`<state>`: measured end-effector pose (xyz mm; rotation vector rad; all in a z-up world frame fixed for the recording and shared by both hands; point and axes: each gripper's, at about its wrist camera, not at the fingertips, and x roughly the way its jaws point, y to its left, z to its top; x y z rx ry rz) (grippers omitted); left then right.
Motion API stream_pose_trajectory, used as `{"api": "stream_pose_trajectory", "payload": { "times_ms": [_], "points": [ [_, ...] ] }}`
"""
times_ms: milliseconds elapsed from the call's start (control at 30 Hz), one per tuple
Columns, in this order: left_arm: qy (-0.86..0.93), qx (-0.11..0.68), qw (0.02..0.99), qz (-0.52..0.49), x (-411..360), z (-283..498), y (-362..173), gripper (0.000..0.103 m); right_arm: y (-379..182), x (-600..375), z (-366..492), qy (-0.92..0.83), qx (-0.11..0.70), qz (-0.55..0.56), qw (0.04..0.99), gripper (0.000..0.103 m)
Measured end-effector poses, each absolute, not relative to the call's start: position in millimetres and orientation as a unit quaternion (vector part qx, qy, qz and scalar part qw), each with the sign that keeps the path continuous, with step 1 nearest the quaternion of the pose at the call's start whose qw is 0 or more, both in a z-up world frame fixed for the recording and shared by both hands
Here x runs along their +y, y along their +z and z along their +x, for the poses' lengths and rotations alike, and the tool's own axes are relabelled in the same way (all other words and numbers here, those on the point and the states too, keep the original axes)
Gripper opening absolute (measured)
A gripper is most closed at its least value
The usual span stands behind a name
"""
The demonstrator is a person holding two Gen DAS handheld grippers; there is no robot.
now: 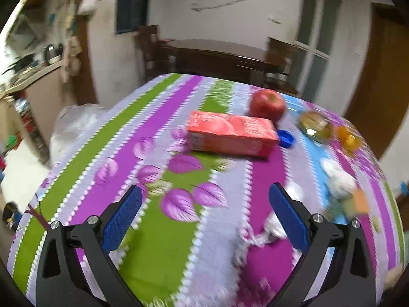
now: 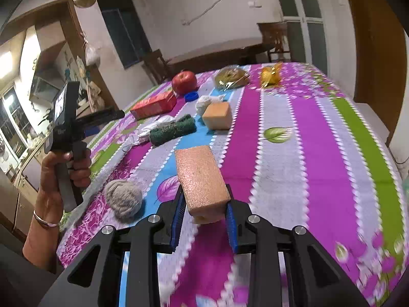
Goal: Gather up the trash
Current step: 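Grasp the orange sponge with the right tool while the left tool grasps the grey yarn ball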
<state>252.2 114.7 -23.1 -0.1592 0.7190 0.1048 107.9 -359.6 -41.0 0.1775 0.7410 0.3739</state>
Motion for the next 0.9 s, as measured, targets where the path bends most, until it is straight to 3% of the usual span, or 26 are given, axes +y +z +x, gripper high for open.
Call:
{"api": "stream_pose_trajectory", "payload": {
  "times_ms": [400,633,733,800,900],
  "points": [
    [-0.203,0.348,0.915,0.027,41,136,-8,0.096,-39,-374,71,0.155,0.343,0.081,0.923,0.030],
    [-0.203,0.403,0.889,0.077,7,142,-42,0.095,-39,-369,68,0.162,0.346,0.083,0.920,0.030],
    [-0.204,0.424,0.878,0.091,-1,145,-57,0.075,-39,-373,67,0.158,0.345,0.090,0.921,0.030],
    [-0.214,0.433,0.872,0.083,-3,145,-63,0.055,-38,-376,66,0.154,0.344,0.095,0.921,0.030],
    [-0.209,0.425,0.877,0.085,-5,141,-61,0.044,-36,-378,64,0.151,0.341,0.097,0.923,0.030]
  ]
}}
